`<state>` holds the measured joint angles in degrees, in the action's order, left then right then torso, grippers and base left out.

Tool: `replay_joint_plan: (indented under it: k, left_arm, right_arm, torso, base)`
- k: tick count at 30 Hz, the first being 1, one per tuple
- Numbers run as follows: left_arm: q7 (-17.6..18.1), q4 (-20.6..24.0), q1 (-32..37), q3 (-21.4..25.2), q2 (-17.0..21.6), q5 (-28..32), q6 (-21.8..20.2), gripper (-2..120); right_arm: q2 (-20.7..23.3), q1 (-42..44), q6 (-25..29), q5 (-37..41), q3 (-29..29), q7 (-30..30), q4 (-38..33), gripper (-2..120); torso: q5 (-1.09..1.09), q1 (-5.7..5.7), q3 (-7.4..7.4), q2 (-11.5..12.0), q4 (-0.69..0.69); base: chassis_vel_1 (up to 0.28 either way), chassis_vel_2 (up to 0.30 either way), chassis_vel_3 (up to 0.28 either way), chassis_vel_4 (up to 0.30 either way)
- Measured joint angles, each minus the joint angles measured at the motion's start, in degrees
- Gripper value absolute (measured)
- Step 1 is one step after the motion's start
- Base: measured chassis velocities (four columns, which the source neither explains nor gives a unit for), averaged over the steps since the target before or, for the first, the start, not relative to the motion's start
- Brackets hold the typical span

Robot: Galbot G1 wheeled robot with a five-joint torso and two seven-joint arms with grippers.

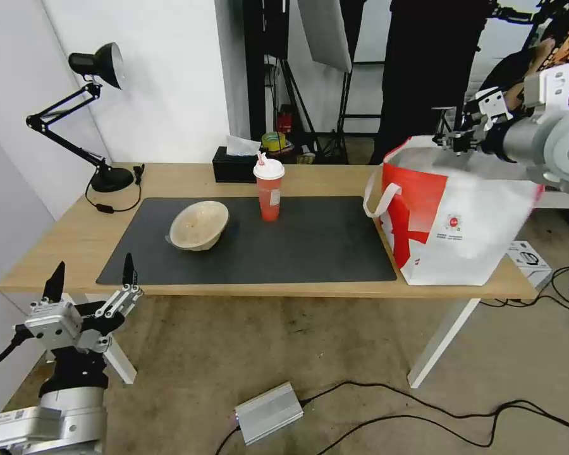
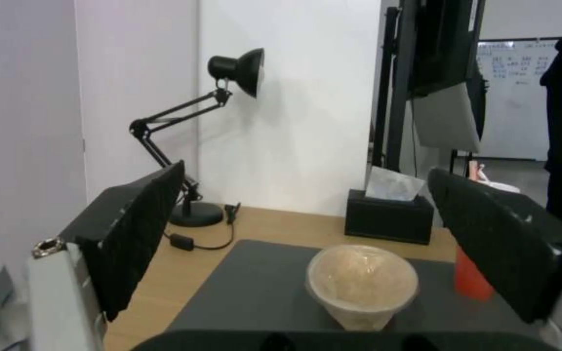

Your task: Pick up the trash from the table and place it into the takeout bag.

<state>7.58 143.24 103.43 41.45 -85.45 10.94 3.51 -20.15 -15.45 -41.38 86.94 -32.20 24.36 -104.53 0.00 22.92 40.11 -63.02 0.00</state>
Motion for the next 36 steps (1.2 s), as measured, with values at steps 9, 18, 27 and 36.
replay_joint_plan:
  k: [9, 18, 27, 36]
  left_arm:
    - [0.0, 0.0, -0.2, -0.1, 0.0, 0.1, 0.0, 100]
    - [0.1, 0.0, -0.2, -0.1, 0.1, 0.1, 0.0, 100]
    - [0.1, 0.0, -0.1, 0.1, 0.5, 0.2, 0.0, 100]
    - [0.1, 0.0, 0.0, 0.0, 0.4, -0.1, 0.0, 100]
  right_arm:
    - [-0.5, -0.3, 0.0, 0.0, 0.0, 0.1, -0.4, 82]
    - [-1.4, -1.2, 0.0, -0.8, 0.7, 0.4, -0.7, 100]
    - [-4.8, -2.1, 0.0, 0.5, 5.8, 3.0, -5.7, 100]
    - [-7.2, -0.1, 0.8, 3.1, 12.7, 5.0, -11.7, 100]
  torso:
    - [0.0, 0.0, 0.0, 0.0, 0.0]
    - [0.0, 0.0, 0.0, 0.0, 0.0]
    - [0.0, 0.0, 0.0, 0.0, 0.01]
    - [-0.01, 0.0, 0.0, 0.0, 0.0]
  base:
    - [0.0, 0.0, 0.0, 0.0]
    - [0.0, 0.0, 0.0, 0.0]
    - [0.0, 0.0, 0.0, 0.0]
    - [0.0, 0.0, 0.0, 0.0]
